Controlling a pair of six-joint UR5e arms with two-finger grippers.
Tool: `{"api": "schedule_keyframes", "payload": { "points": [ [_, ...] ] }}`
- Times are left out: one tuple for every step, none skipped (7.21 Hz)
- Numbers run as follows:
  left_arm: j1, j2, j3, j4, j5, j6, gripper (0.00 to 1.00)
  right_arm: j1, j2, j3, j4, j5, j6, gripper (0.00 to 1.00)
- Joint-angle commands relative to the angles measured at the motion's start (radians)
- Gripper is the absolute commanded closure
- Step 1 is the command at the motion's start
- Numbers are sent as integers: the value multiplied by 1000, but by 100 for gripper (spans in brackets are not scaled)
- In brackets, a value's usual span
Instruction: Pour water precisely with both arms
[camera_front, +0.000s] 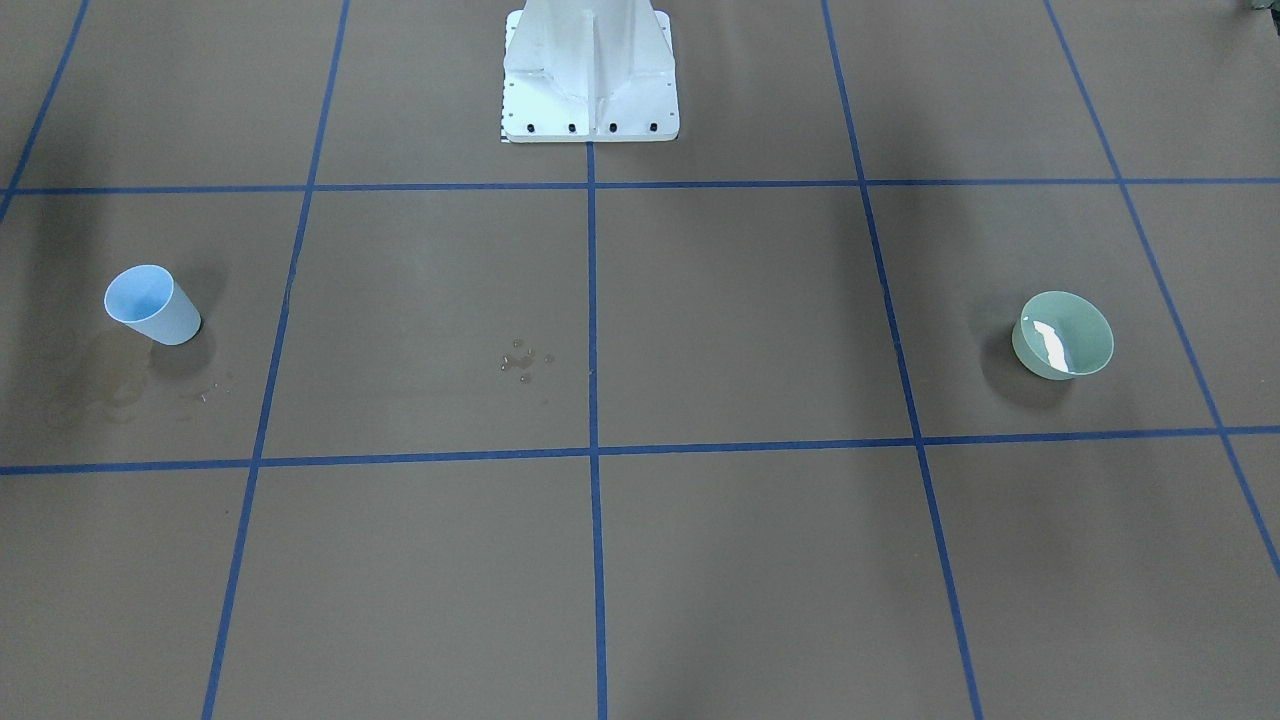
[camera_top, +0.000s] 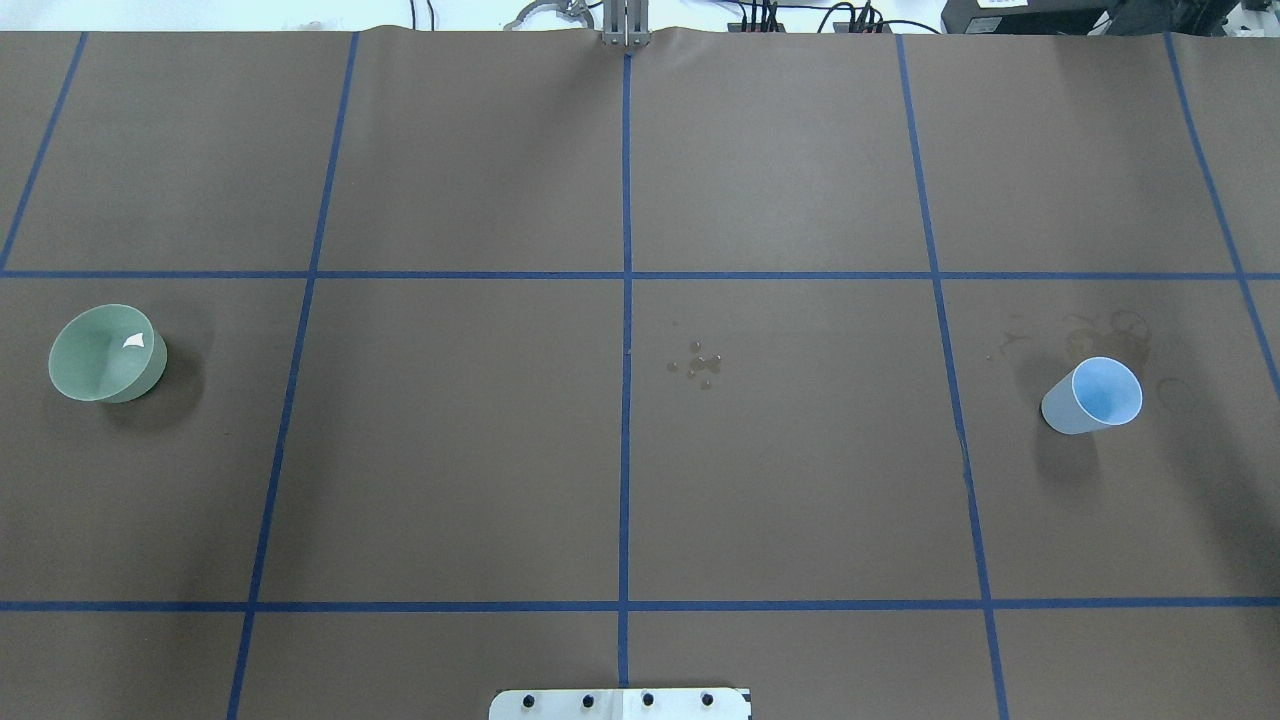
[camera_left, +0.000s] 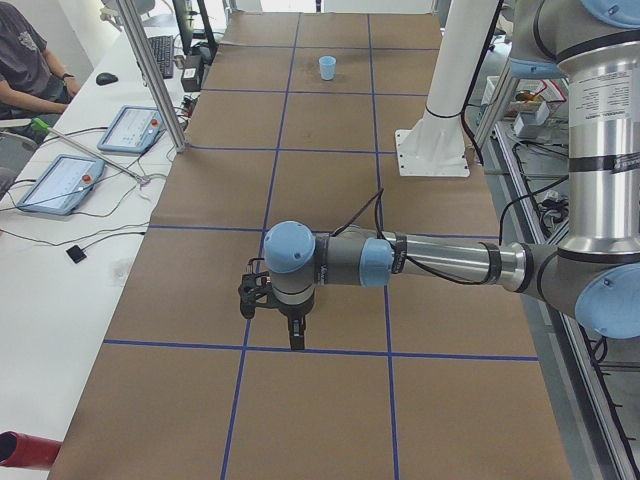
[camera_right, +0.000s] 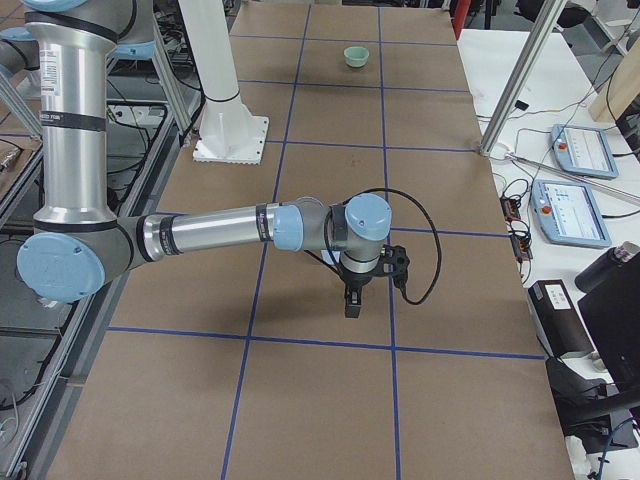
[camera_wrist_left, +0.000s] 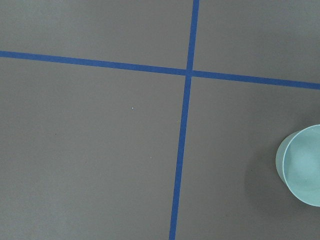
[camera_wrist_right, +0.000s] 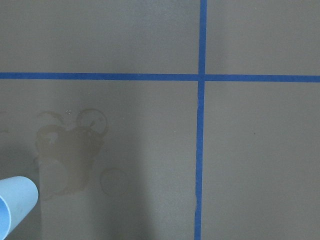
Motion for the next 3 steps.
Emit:
{"api": "schedule_keyframes", "payload": {
  "points": [
    [0, 0, -3, -1, -3, -1, 0, 1, 2, 1, 0, 0, -1, 0],
    [0, 0, -8, -3, -3, -1, 0, 0, 2, -1, 0, 0, -1, 0],
    [0, 0, -14, -2, -3, -1, 0, 0, 2, -4, 0, 0, 0, 0]
  ]
}}
